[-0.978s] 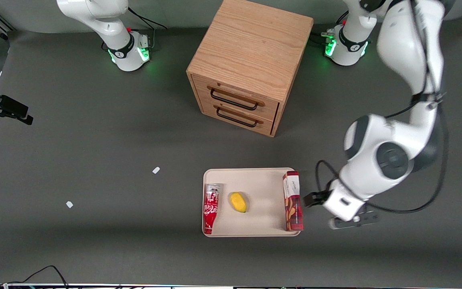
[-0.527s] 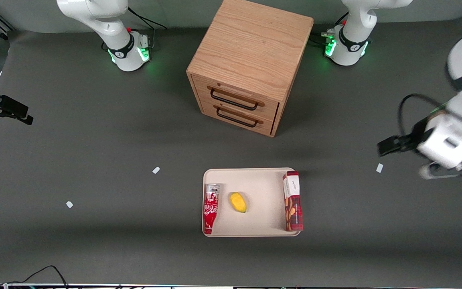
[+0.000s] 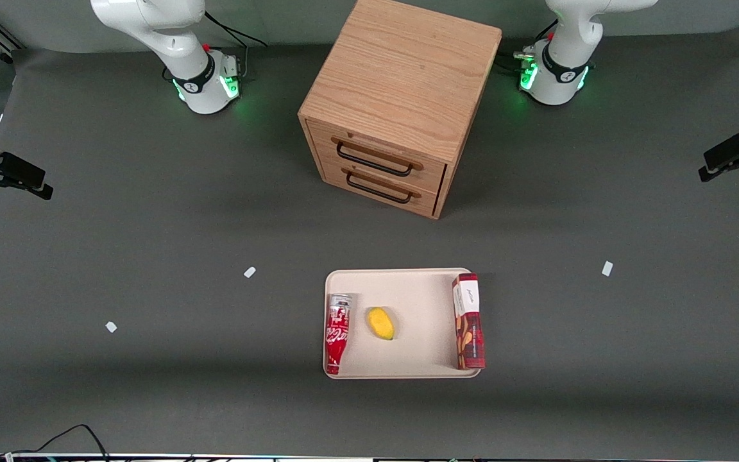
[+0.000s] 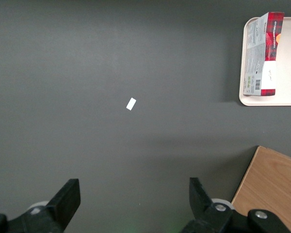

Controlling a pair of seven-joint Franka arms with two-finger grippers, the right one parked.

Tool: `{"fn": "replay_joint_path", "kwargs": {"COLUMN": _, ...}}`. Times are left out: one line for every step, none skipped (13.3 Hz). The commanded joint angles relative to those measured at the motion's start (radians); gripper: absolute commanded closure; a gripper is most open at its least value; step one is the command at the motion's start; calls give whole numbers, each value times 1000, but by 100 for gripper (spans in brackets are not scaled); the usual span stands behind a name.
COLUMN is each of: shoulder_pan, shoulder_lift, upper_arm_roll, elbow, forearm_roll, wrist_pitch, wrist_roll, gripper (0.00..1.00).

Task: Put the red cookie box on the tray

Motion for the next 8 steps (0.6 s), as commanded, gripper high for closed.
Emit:
{"fn": "replay_joint_path", "kwargs": {"shoulder_pan": 32, "shoulder_lift": -64, "upper_arm_roll": -56, "elbow": -49, "forearm_roll": 11, "wrist_pitch": -36, "wrist_roll": 21, "gripper": 0}}
{"fn": "replay_joint_path", "kwargs": {"shoulder_pan": 41, "shoulder_lift": -77, "upper_arm_roll": -82, "elbow": -59, "forearm_roll": 14, "wrist_pitch": -46, "wrist_roll": 15, "gripper": 0}}
{"fn": "replay_joint_path", "kwargs": {"shoulder_pan": 41, "shoulder_lift": -84, "upper_arm_roll": -96, "elbow": -66, "forearm_roll": 29, "wrist_pitch": -47, "wrist_roll": 12, "gripper": 0}}
{"fn": "replay_joint_path", "kwargs": {"shoulder_pan": 43, "shoulder_lift": -91, "upper_arm_roll": -109, "elbow": -68, "forearm_roll": 39, "wrist_pitch": -55, "wrist_roll": 10, "gripper": 0}}
{"fn": "replay_joint_path", "kwargs": {"shoulder_pan": 43, "shoulder_lift": -92, "upper_arm_roll": -117, "elbow": -68, "forearm_roll": 42, "wrist_pitch": -78, "wrist_roll": 10, "gripper": 0}}
{"fn": "replay_joint_path", "kwargs": {"shoulder_pan": 44, "shoulder_lift": -98, "upper_arm_roll": -119, "elbow": -68, "forearm_roll": 43, "wrist_pitch": -87, "wrist_roll": 10, "gripper": 0}}
{"fn": "replay_joint_path", "kwargs": {"shoulder_pan": 46, "shoulder_lift": -100, "upper_arm_roll": -119, "elbow": -66, "forearm_roll": 43, "wrist_pitch": -87, "wrist_roll": 13, "gripper": 0}}
{"fn": "replay_joint_path", "kwargs": {"shoulder_pan": 49, "shoulder_lift": -101, "upper_arm_roll": -119, "elbow": -66, "forearm_roll": 43, "wrist_pitch": -87, "wrist_roll": 14, "gripper": 0}}
